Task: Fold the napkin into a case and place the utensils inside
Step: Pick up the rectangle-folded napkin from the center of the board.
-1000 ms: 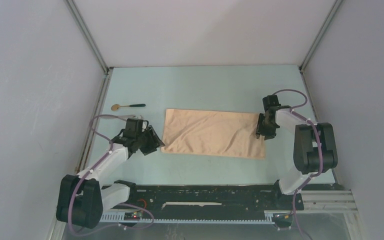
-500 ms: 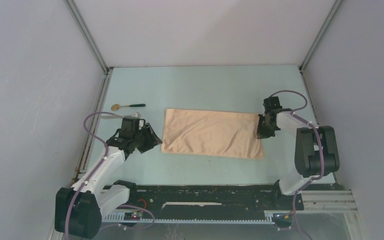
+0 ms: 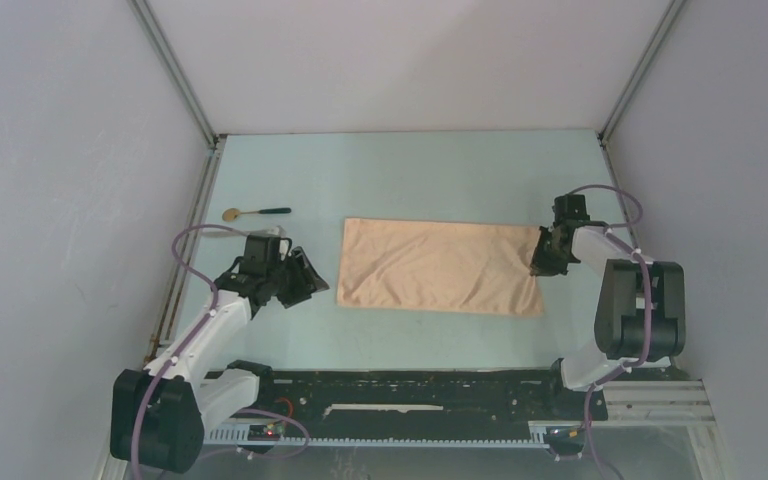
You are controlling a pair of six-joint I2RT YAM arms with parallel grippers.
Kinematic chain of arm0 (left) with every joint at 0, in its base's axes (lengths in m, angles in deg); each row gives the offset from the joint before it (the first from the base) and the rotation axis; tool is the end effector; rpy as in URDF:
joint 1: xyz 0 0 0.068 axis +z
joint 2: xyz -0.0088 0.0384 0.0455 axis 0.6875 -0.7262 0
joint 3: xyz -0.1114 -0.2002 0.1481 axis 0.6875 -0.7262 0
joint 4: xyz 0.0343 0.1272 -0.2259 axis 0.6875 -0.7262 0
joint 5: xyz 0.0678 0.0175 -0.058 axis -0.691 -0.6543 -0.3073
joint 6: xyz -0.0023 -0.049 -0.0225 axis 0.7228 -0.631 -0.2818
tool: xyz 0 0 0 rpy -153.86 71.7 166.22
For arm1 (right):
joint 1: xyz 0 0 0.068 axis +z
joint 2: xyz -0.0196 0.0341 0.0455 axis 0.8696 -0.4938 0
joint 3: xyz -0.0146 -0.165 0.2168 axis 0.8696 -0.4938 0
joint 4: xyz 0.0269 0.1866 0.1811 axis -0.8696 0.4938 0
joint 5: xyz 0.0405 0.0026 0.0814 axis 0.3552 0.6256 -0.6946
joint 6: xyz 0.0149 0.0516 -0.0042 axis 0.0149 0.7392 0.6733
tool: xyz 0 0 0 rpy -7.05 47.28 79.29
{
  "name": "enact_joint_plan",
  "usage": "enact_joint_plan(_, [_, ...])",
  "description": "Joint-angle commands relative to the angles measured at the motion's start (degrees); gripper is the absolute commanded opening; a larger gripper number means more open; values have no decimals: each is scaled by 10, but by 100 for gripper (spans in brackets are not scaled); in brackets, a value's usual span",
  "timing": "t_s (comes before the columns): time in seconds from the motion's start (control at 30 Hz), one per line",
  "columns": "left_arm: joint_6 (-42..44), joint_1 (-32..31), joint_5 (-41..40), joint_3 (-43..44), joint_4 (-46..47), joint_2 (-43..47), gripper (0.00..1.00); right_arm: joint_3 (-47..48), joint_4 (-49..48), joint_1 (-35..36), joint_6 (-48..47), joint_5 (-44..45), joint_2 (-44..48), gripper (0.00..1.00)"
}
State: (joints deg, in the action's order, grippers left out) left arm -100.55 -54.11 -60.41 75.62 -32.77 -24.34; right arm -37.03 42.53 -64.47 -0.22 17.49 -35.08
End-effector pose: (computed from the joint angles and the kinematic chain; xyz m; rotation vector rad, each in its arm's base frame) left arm 0.1882 -0.0432 0.1973 -0.5101 2.5333 -0.6020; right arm 0.2869 -0.0185 0.1641 0.4054 2.7423 0.1177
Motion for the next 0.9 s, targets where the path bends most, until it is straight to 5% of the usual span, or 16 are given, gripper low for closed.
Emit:
enact_joint_plan(0.0, [1, 1, 17, 17, 12, 8, 58, 1, -17, -31, 1, 12, 26, 0])
enact_joint_plan(0.6, [72, 0, 36, 120, -76, 18, 62, 38, 3, -141, -12, 129, 19, 0])
enact_joint_plan(0.87, [82, 0, 59, 128, -71, 27, 62, 54, 35, -96, 1, 177, 22, 0])
